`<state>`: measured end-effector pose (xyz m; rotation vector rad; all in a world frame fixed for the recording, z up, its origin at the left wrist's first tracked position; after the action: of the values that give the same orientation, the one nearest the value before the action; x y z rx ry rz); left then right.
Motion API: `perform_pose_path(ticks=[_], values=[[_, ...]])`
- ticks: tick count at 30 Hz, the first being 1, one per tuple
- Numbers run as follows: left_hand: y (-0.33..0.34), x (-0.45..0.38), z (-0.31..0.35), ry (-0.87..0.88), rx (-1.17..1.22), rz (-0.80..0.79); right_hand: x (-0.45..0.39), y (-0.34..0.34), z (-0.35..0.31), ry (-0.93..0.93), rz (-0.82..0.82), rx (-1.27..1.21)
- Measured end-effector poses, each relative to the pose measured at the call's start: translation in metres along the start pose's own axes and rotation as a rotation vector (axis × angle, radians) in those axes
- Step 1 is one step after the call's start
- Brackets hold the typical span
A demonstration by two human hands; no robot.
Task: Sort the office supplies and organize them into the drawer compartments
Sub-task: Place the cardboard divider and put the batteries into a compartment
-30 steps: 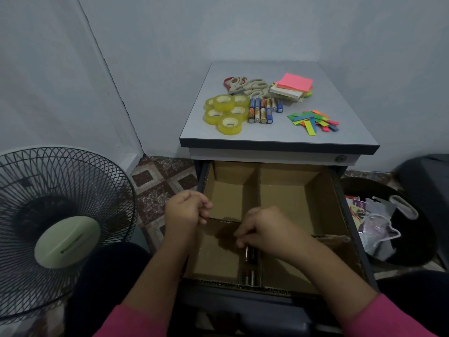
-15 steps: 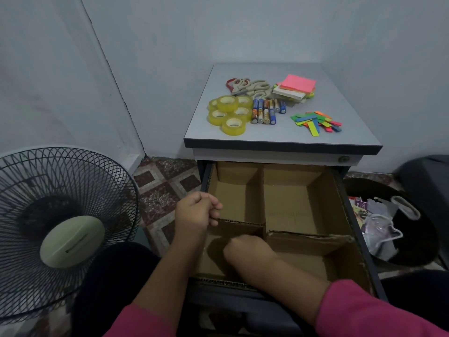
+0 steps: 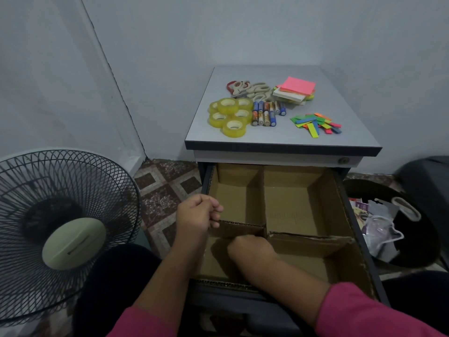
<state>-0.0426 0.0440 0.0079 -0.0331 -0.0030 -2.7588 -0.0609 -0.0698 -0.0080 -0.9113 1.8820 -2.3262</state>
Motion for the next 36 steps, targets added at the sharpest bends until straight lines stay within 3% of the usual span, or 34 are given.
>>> perform_pose_path(ticks=[2,4,6,10,12,15,17,23,28,36], values=[[0.0,-0.002,-0.001,-0.006,-0.01,-0.001,0.005,-0.007,0.005,-0.016,0.008,-0.028],[0.002,-0.003,-0.003,-0.002,-0.037,-0.012,0.011,-0.016,0.016,-0.077,0.117,-0.123],[0.004,-0.004,-0.005,0.027,-0.082,-0.038,0.018,-0.023,0.032,-0.089,0.344,-0.32],[0.012,-0.005,0.002,0.159,-0.209,-0.095,0.013,-0.038,0.078,0.092,0.915,-0.496],[0.018,-0.004,0.017,0.343,-0.364,-0.134,0.003,-0.05,0.102,0.193,1.009,-0.576],[0.039,-0.009,0.045,0.642,-0.523,-0.194,-0.015,-0.076,0.127,0.315,1.008,-0.636],[0.06,-0.021,0.061,0.749,-0.57,-0.231,-0.03,-0.09,0.138,0.347,0.952,-0.672],[0.122,-0.074,0.086,0.699,-0.864,-0.276,-0.063,-0.118,0.155,0.35,0.757,-0.692],[0.139,-0.093,0.092,0.659,-1.121,-0.288,-0.072,-0.118,0.159,0.319,0.753,-0.614],[0.124,-0.083,0.087,0.766,-0.985,-0.26,-0.062,-0.105,0.155,0.298,0.901,-0.691]])
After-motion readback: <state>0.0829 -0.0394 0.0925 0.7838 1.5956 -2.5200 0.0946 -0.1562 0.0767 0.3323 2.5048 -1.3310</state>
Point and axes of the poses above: each hand's wrist, its own x-axis away from the middle knuckle, its own y-axis out of the palm, z = x × y, the point moved 1 cm from there along -x, towards the middle knuckle, and after that the axes turned 11 degrees about y, right-handed, at the moved point
